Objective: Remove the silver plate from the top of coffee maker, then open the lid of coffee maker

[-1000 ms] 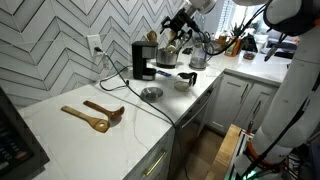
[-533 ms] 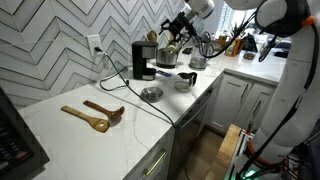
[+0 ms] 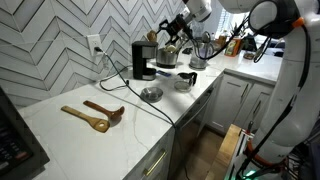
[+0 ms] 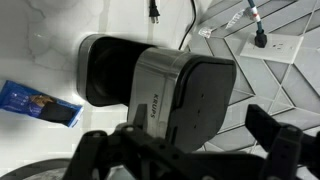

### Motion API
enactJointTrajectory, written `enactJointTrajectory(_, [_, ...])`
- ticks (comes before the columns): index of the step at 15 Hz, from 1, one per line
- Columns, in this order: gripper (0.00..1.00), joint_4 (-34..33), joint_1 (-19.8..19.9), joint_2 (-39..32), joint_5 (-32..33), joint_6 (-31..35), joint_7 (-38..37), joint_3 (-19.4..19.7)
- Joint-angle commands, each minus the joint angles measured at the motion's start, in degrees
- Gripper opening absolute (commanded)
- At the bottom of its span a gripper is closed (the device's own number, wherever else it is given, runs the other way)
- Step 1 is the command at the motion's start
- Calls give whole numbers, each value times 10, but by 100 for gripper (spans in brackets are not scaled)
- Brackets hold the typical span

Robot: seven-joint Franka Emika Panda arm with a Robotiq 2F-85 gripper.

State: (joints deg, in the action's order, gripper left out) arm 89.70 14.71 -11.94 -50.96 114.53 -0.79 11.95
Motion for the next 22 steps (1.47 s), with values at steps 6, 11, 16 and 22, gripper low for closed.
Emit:
enactJointTrajectory(6, [100,-42,14,-49,-51,-8,29,-13])
enactJointTrajectory(11, [100,-53,16,-60,-78,-2,46,-18])
enactJointTrajectory(16, [100,-58,17,-66,-90,0,58,-18])
enactJointTrajectory(22, [100,-63,18,-70,-95,0,62,-18])
